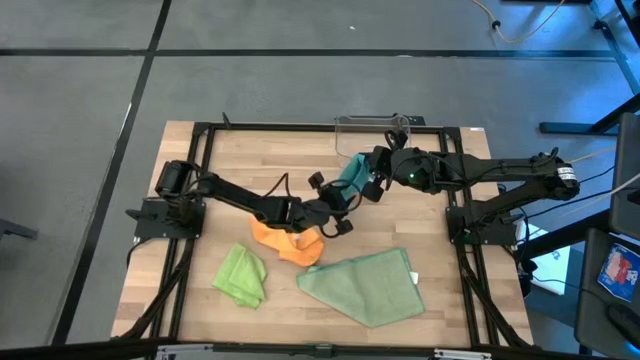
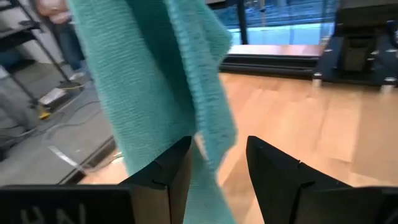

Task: Fold microfiber towels
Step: Fold the blue microfiber cloth

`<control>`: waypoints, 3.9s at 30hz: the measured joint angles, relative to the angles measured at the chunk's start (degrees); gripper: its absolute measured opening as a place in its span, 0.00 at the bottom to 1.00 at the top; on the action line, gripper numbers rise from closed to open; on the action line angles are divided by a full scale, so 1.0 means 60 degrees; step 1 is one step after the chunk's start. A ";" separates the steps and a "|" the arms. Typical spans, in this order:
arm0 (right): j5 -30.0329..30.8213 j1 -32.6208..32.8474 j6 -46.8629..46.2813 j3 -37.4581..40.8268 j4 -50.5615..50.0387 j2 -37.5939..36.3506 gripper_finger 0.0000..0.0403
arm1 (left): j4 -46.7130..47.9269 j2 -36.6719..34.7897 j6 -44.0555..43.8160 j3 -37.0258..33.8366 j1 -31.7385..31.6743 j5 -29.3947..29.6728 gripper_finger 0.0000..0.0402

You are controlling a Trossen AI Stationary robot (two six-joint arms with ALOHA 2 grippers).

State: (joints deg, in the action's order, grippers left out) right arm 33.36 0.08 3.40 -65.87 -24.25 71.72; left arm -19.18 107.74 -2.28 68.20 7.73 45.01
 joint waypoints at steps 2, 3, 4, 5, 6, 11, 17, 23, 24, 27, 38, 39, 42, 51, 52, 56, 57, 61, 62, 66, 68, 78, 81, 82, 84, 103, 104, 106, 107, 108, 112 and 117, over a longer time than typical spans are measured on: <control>0.0000 0.0000 0.0014 0.0000 -0.0003 0.0000 0.00 | -0.0002 0.0000 0.0262 0.0000 0.0106 0.0348 0.36; 0.0000 0.0000 0.0015 0.0000 -0.0011 0.0000 0.00 | -0.0036 0.0000 0.0398 0.0000 0.0161 0.0510 0.36; 0.0000 0.0000 0.0015 0.0000 -0.0011 0.0000 0.00 | -0.0076 0.0000 0.0489 0.0000 0.0197 0.0609 0.36; 0.0000 0.0000 0.0015 0.0000 -0.0018 0.0000 0.00 | -0.0129 0.0000 0.0598 0.0000 0.0234 0.0626 0.36; 0.0000 0.0000 0.0016 0.0000 -0.0031 0.0000 0.00 | -0.0185 0.0000 0.0683 0.0000 0.0256 0.0622 0.36; 0.0000 0.0000 0.0018 0.0000 -0.0066 0.0000 0.00 | -0.0590 0.0000 0.0910 0.0000 0.0259 0.0627 0.36; 0.0000 0.0000 0.0016 0.0000 -0.0069 0.0000 0.00 | -0.0678 -0.0001 0.1231 0.0000 0.0240 0.0559 0.30; 0.0000 0.0000 -0.0007 0.0000 -0.0070 0.0000 0.00 | -0.0674 0.0000 0.1231 0.0000 0.0233 0.0196 0.11; 0.0000 0.0000 -0.0007 0.0000 -0.0073 0.0000 0.00 | -0.0670 0.0000 0.1232 0.0000 0.0233 0.0136 0.07; 0.0000 0.0000 -0.0011 0.0000 -0.0073 0.0000 0.00 | -0.0670 0.0000 0.1224 0.0000 0.0233 0.0084 0.01; -0.0080 0.0007 -0.0015 0.0000 -0.0201 0.0000 0.00 | -0.0699 -0.0022 0.1524 0.0000 0.0358 0.0755 0.00; -0.0080 0.0007 -0.0015 0.0000 -0.0228 0.0000 0.00 | -0.0689 -0.0083 0.1693 0.0000 0.0430 0.0942 0.00; -0.0080 0.0007 -0.0005 0.0000 -0.0254 0.0000 0.01 | -0.0726 -0.0345 0.1879 0.0000 0.0641 0.1223 0.00; -0.0381 0.0011 -0.0018 0.0002 -0.0751 0.0004 0.11 | -0.0253 -0.0971 0.2000 0.0004 0.0997 0.1739 0.00; -0.0501 0.0011 -0.0026 0.0000 -0.0931 0.0004 0.12 | -0.0102 -0.1005 0.2003 0.0004 0.0998 0.1839 0.00; -0.1440 0.0020 -0.0511 0.0004 -0.2105 0.0004 0.17 | 0.0654 -0.1284 0.2011 0.0004 0.1027 0.2461 0.00; -0.1732 0.0021 -0.0733 0.0000 -0.2420 0.0004 0.18 | 0.0757 -0.1344 0.2012 0.0004 0.1028 0.2559 0.00; -0.2699 0.0118 -0.1686 0.0346 -0.3088 0.0000 0.18 | 0.1002 -0.1652 0.2454 0.0000 0.1088 0.2617 0.00; -0.2789 0.0186 -0.1805 0.0573 -0.3040 0.0000 0.18 | 0.1004 -0.1752 0.2597 0.0000 0.1120 0.2609 0.00; -0.2765 0.0550 -0.2109 0.1884 -0.2177 0.0001 0.17 | 0.0989 -0.2131 0.2933 0.0003 0.1171 0.2609 0.00; -0.2546 0.0797 -0.2334 0.2557 -0.1335 0.0004 0.17 | 0.0984 -0.2287 0.3041 0.0002 0.1199 0.2613 0.00; -0.1302 0.2917 -0.0394 0.4929 0.5183 0.0144 0.17 | 0.1180 -0.2499 0.3239 0.0003 0.0887 0.2813 0.00; -0.1626 0.3302 0.0677 0.5676 0.7059 0.0305 0.17 | 0.1199 -0.2499 0.3242 0.0004 0.0723 0.2813 0.00; -0.1763 0.3357 0.0830 0.5843 0.7340 0.0310 0.17 | 0.1199 -0.2499 0.3242 0.0004 0.0666 0.2813 0.00; -0.2134 0.3412 0.1231 0.6008 0.7411 0.0310 0.17 | 0.1199 -0.2499 0.3250 0.0004 0.0569 0.2813 0.00; -0.2263 0.2711 0.0965 0.4311 0.7475 0.1820 0.55 | 0.0778 -0.2484 0.4705 0.1121 0.0476 0.2422 0.00; -0.2266 0.2680 0.0984 0.4302 0.7460 0.1884 0.58 | 0.0844 -0.2484 0.4804 0.1259 0.0525 0.2491 0.00; -0.2116 0.2603 0.0968 0.4274 0.7491 0.2013 0.61 | 0.1058 -0.2484 0.4934 0.1476 0.0607 0.2589 0.00; -0.1818 0.2580 0.0878 0.4269 0.7546 0.2089 0.62 | 0.1166 -0.2484 0.4947 0.1524 0.0647 0.2614 0.00; -0.1342 0.2565 0.0762 0.4266 0.7573 0.2181 0.63 | 0.1216 -0.2484 0.4940 0.1548 0.0673 0.2666 0.00; 0.1171 0.2642 0.1213 0.4266 0.7589 0.2735 0.63 | 0.1200 -0.2484 0.4953 0.1566 0.0716 0.2988 0.00; 0.2228 0.3055 0.1840 0.4266 0.8431 0.3466 0.63 | 0.1353 -0.2484 0.4954 0.1566 0.0654 0.3183 0.00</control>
State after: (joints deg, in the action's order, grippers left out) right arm 46.73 18.40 14.44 -40.27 26.33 92.52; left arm -11.06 92.84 27.44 77.60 11.65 64.11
